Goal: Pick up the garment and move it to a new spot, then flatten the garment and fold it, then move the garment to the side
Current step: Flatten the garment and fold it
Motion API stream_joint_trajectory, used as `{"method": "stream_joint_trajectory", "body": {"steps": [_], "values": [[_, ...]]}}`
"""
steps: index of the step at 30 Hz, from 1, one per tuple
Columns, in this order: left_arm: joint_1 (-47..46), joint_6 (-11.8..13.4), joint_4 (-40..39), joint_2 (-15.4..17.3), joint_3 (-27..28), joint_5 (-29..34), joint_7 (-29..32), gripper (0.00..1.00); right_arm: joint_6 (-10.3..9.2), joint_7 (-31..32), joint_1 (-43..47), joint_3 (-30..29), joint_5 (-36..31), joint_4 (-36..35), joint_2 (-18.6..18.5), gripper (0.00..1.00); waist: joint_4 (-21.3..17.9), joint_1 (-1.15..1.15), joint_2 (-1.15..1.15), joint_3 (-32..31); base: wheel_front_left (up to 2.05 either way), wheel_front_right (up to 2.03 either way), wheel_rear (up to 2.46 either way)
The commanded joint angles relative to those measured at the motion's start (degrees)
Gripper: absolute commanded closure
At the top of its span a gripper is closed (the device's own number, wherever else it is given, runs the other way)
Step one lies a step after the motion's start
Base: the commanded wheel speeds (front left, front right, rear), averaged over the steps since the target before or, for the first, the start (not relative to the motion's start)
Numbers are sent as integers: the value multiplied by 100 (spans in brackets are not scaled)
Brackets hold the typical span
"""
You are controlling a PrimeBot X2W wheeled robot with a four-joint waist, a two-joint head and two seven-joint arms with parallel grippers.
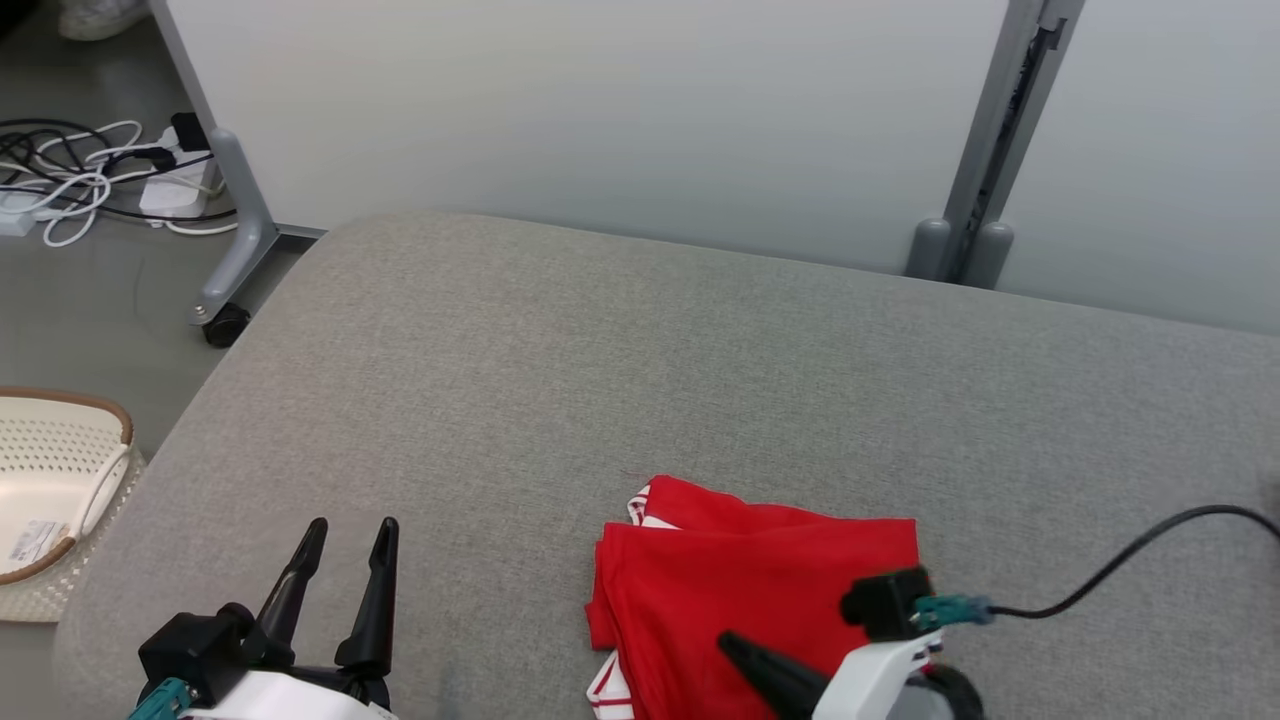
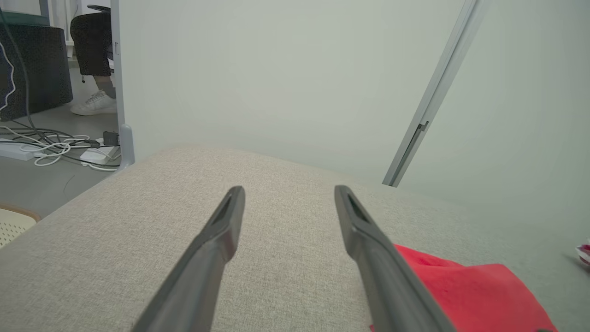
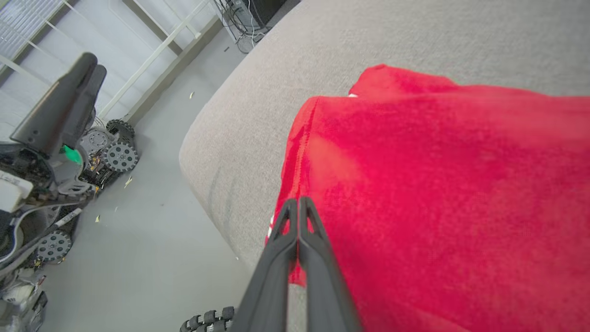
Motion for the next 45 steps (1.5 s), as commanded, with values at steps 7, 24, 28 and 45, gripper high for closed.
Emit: {"method": "stream_joint_trajectory", "body": {"steps": [7,24,28,45], "values": [[8,-9,-107,-30,136,35,-24,0,3,-846,-95,-711,-200,-365,-323,65,-264,0,0,-9,0,0,0],[95,-9,-564,-154,634,215,-24,0,3,-2222,378,-2548,-1347,-1014,-195,0,-957,0,0,-13,0,0,0],[115,-9,-661,-151,801,255,-24,0,2,-2434,523,-2753,-1810,-999,-125,0,-1096,0,0,11,0,0,0],[293,-9,-779,-225,1281,481,-24,0,2,-2733,631,-3134,-2796,-543,179,0,-1434,0,0,79,0,0,0]]}}
